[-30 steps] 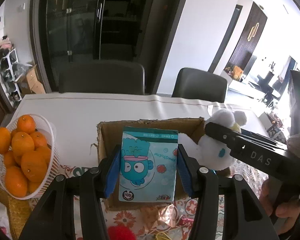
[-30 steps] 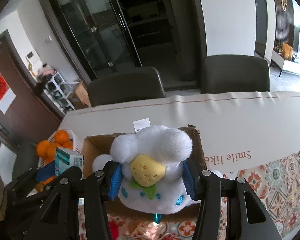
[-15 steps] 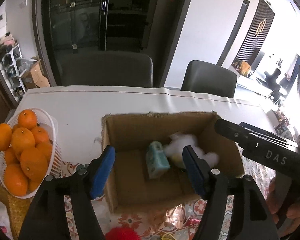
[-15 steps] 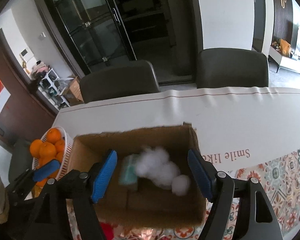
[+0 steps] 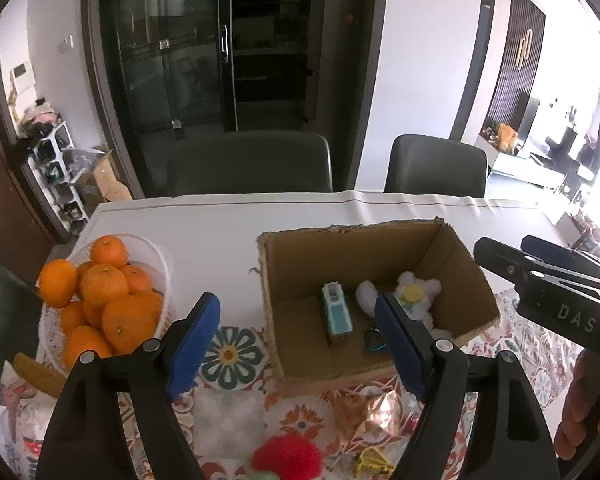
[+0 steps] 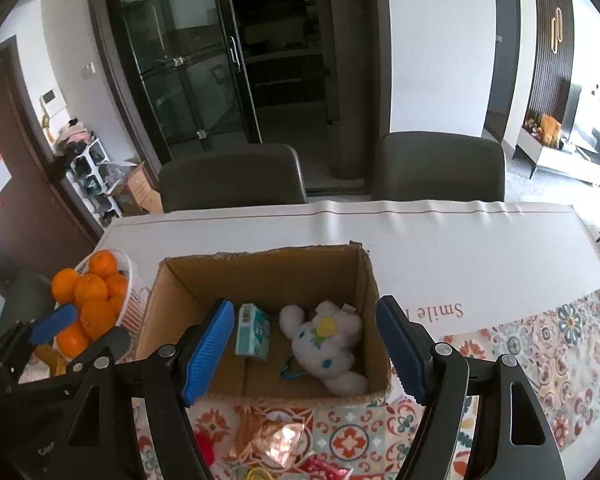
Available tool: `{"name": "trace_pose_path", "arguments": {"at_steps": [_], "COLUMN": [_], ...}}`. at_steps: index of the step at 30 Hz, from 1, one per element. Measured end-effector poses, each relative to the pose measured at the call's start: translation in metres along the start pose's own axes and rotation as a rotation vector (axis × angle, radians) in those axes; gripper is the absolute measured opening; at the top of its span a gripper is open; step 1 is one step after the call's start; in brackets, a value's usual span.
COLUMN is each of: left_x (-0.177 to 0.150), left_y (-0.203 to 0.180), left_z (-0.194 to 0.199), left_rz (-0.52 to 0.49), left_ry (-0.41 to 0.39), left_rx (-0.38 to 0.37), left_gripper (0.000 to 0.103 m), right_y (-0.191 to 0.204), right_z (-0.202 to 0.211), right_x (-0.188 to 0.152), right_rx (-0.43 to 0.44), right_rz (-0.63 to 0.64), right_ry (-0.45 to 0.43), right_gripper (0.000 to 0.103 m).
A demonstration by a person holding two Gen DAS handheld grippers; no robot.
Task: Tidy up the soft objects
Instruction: 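Grasp the red pompom with the left tool while the right grasps the red snack packet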
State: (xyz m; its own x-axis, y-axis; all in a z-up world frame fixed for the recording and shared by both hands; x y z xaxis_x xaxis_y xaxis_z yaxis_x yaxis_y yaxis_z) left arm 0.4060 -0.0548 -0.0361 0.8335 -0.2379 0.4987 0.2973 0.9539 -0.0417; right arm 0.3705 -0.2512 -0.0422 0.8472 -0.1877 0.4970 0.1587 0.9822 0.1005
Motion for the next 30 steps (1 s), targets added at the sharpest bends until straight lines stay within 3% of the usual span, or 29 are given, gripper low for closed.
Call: {"name": "trace_pose_path", "arguments": {"at_steps": [10, 20, 30], "left_x": [-0.035, -0.08, -0.111], "left_y": [0.011, 0.013, 0.012], "left_z": [0.022, 0.017, -0.003], "left_rz": [-0.015, -0.041, -0.054], "left_ry": [0.014, 0.098, 0.192], "left_rx": [0.034, 0.068, 0.056], "left_gripper": [0.087, 0.087, 0.087], "right_y": [0.01, 0.009, 0.006], "right_z": [0.015, 0.006, -0.022], "right_x": [-0.037, -0.082, -0.123], "right_rx": [0.003, -0.046, -0.019], "right_rz": [0.0, 0.011, -0.012], "right_ry": [0.014, 0.128, 0.261], "right_gripper": [0.074, 0.074, 0.074]}}
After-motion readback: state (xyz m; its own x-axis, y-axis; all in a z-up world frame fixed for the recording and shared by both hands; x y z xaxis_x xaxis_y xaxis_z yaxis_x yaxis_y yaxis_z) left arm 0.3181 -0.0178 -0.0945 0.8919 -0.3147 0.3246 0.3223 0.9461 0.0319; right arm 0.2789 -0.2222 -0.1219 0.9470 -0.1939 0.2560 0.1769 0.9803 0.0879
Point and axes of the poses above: each gripper's, at about its wrist camera, not at the fingertips, and z roughly against the way its jaws point, y to its left, x to its top, the point moved 5 cm from there along -z, roughly the way its jaws point, and after that the axes turned 12 degrees about y, right-handed, at the moved point
